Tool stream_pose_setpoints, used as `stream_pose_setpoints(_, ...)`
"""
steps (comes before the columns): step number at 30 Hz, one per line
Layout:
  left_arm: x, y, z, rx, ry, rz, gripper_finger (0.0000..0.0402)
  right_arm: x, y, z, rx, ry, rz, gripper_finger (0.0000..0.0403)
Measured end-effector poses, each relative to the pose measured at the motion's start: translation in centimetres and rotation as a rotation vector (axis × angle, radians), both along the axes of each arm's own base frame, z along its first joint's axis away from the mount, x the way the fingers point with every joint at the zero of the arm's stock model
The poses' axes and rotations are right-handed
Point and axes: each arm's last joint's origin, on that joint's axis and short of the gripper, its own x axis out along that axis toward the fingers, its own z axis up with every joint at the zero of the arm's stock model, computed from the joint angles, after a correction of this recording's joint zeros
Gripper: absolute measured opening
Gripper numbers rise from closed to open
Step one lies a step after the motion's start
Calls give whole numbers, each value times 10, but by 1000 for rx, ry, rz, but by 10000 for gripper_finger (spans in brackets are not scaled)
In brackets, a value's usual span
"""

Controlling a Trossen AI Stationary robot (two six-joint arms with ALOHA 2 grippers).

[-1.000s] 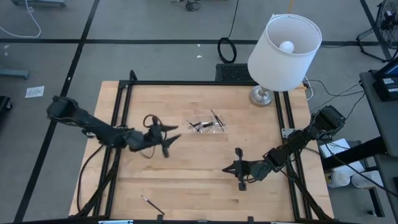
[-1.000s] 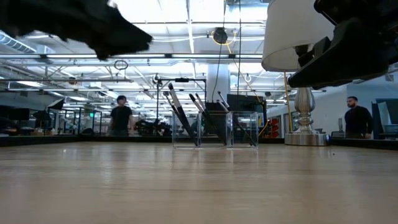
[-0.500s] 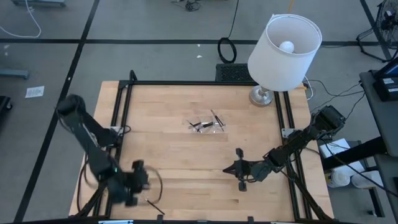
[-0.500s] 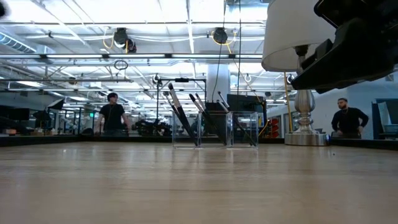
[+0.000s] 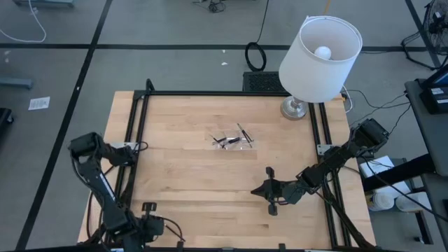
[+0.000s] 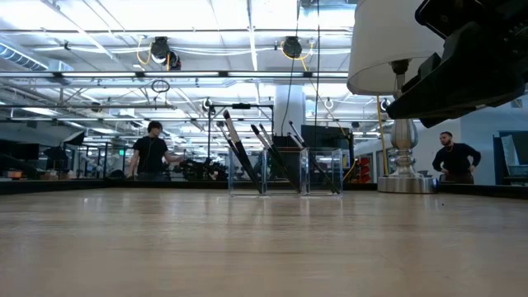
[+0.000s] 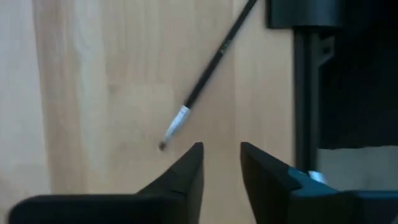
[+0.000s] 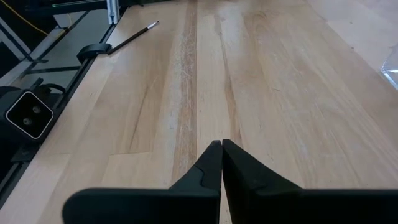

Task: Pick & Place Makeup Supplies
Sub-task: Put the makeup brush into the transparent organizer

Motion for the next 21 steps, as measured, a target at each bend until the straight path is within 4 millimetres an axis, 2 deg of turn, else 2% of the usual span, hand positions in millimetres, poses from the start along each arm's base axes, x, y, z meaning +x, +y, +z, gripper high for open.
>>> stream_pose_setpoints(5, 9, 4, -14, 101, -17, -83, 169, 0, 0, 0, -2, 0, -1, 0)
stream_pose_setpoints(8, 16, 6, -21, 138, -8, -114, 188, 0, 0, 0, -3, 0, -1, 0)
stream_pose_setpoints(21, 39, 14, -42, 202, 41, -177, 191, 0, 0, -1, -9, 8, 2, 0)
